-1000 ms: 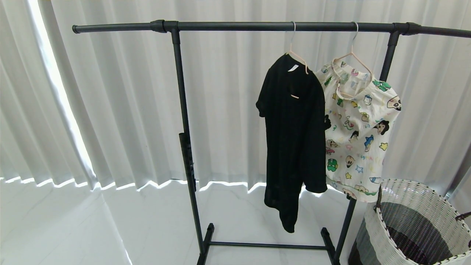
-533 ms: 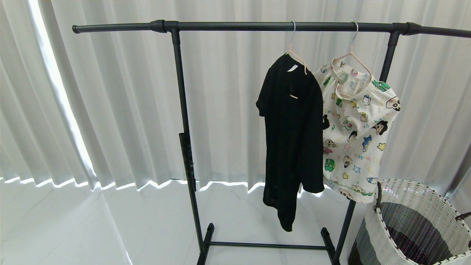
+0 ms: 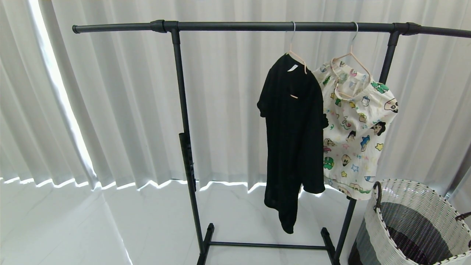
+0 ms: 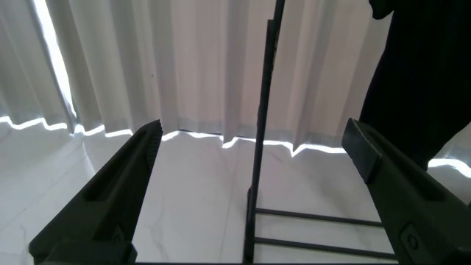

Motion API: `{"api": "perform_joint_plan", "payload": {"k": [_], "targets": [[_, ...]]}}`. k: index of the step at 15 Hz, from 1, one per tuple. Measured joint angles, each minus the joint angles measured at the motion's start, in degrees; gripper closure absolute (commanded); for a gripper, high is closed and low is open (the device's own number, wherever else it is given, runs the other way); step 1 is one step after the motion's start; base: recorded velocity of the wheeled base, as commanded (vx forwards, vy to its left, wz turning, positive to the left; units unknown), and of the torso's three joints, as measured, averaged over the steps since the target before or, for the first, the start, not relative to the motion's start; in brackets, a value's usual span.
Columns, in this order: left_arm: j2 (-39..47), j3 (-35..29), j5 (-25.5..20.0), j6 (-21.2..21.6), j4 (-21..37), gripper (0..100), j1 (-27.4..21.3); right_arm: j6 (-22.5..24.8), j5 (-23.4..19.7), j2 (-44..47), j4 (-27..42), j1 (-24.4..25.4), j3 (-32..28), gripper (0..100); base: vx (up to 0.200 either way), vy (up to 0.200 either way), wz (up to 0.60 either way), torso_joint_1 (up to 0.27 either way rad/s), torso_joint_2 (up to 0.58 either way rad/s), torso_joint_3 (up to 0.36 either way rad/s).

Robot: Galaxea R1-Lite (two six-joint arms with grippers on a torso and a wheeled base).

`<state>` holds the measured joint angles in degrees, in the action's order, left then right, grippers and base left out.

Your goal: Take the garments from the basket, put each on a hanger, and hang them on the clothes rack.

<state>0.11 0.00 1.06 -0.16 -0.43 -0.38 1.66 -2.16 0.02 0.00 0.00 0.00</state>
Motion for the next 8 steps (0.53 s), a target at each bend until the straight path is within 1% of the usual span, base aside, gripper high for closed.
{"api": "perform_joint_plan", "payload": {"k": [8], "targets": [[0.0, 0.0, 0.0, 0.0, 0.0, 0, 0.0, -0.1, 0.0, 0.0, 0.0, 0.0, 0.0, 0, 0.0, 0.0, 0.0, 0.0, 0.0, 0.0]]}}
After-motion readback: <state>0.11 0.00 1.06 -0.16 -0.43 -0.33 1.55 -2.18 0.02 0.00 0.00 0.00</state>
